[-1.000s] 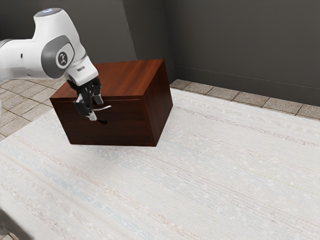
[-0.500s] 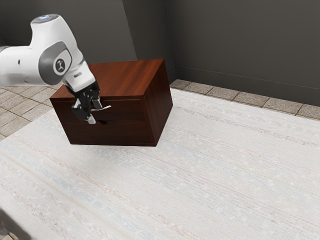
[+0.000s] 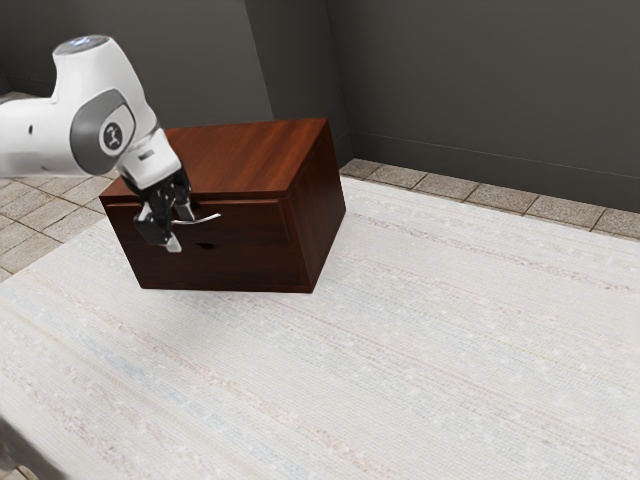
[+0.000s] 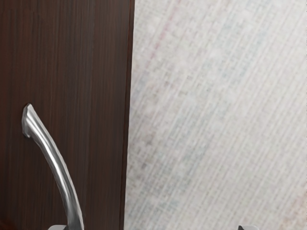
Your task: Pull the drawer handle with one arm to open the drawer
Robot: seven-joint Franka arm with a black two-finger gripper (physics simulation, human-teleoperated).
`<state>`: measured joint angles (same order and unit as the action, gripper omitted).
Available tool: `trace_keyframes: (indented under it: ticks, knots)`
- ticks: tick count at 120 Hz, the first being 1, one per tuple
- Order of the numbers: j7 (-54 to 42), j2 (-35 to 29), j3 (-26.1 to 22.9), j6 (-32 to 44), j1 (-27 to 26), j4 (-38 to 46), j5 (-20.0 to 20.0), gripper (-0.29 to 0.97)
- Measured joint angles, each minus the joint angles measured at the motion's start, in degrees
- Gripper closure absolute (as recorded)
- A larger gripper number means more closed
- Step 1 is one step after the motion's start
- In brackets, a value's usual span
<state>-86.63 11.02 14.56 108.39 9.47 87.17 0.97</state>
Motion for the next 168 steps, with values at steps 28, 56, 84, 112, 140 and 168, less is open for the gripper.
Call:
trace_keyframes:
  ticks: [28,56,84,112,140,168]
  knots:
    - [0.1,-3.0,0.0,0.7,-0.1,4.1,0.0,0.24]
    - [1.4,-7.3,-0.1,1.6,0.0,9.2,-0.2,0.27]
    - [3.1,-11.8,-0.2,1.9,-0.3,14.6,-0.7,0.25]
    - [4.9,-16.3,-1.3,2.7,0.1,19.6,-1.2,0.27]
    - [7.4,-20.4,-3.0,3.2,0.3,24.2,-2.9,0.25]
    - [9.6,-25.0,-4.9,3.2,1.6,28.5,-3.4,0.32]
